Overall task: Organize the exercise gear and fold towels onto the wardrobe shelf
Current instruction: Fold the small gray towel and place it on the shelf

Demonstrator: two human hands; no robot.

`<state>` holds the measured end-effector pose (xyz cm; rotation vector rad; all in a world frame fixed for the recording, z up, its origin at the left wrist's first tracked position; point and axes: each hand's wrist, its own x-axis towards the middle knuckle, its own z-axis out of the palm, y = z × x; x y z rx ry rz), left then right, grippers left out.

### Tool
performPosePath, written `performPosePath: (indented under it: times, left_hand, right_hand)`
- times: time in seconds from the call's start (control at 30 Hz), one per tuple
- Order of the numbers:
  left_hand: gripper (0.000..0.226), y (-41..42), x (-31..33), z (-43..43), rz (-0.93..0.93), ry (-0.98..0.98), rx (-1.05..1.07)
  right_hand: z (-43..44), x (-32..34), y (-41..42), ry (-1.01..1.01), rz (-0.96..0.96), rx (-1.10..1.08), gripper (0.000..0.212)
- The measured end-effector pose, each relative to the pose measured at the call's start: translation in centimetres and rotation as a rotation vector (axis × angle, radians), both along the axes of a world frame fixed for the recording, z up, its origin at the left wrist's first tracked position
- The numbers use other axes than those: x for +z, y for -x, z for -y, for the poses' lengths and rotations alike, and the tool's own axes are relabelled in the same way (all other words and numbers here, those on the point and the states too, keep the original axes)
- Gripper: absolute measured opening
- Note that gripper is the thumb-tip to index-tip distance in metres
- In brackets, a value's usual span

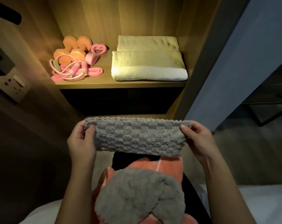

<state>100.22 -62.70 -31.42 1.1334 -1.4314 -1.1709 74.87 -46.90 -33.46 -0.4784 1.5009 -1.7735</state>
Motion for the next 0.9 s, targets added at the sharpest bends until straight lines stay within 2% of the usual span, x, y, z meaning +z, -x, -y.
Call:
performPosePath:
  times: [0.13, 0.23, 0.33, 0.43, 0.5, 0.53, 0.6, 0.67, 0.7, 0.73, 0.8, 0.9]
  left_hand:
    - [0.018, 0.0, -0.6, -0.4, 0.212, 0.237, -0.025]
    - [0.021, 1.2, -1.1, -0.5, 0.284, 0.373, 0.042]
    - [0.021, 2.0, -1.2, 0.0, 0.283, 0.377, 0.096]
    - [0.017, 2.2, -1.3, 0.7, 0.279, 0.319, 0.081]
    - [0.02, 2.3, -1.3, 0.9, 0.288, 0.262, 0.055]
    - [0.022, 2.4, -1.4, 0.9, 0.289, 0.229, 0.041]
    - [0.027, 2.4, -1.4, 0.9, 0.261, 0.165, 0.011]
    - [0.032, 2.3, -1.3, 0.9, 0.203, 0.122, -0.034]
    - [0.032, 2.2, -1.2, 0.9, 0.192, 0.116, -0.05]
    - [0.03, 2.1, -1.2, 0.8, 0.189, 0.122, -0.053]
    - [0.024, 2.2, -1.3, 0.6, 0.187, 0.152, -0.025]
    - [0.021, 2.1, -1.4, 0.5, 0.203, 0.211, 0.064]
  right_hand:
    - [0.7, 0.2, -0.1, -0.069, -0.166, -0.085, 0.015]
    - [1.8, 0.5, -1.1, -0.153, -0.441, -0.211, 0.016]
    - [2.6, 0.5, -1.7, -0.163, -0.674, -0.331, 0.02]
    - [2.7, 0.5, -1.1, -0.183, -0.709, -0.343, 0.018]
    - [2.4, 0.4, -0.8, -0.229, -0.637, -0.351, 0.014]
    - [2.3, 0.5, -0.7, -0.242, -0.542, -0.343, 0.018]
    - [1.8, 0.8, -0.6, -0.22, -0.211, -0.241, 0.028]
    - [1.1, 1.2, -0.4, -0.147, 0.134, -0.105, 0.024]
    - [0.9, 1.3, -0.3, -0.116, 0.223, -0.06, 0.022]
    - [0.7, 1.3, -0.2, -0.108, 0.233, -0.047, 0.021]
    - [0.8, 0.7, -0.4, -0.153, 0.016, -0.144, 0.022]
    - [1.1, 0.3, -0.9, -0.245, -0.533, -0.286, 0.033]
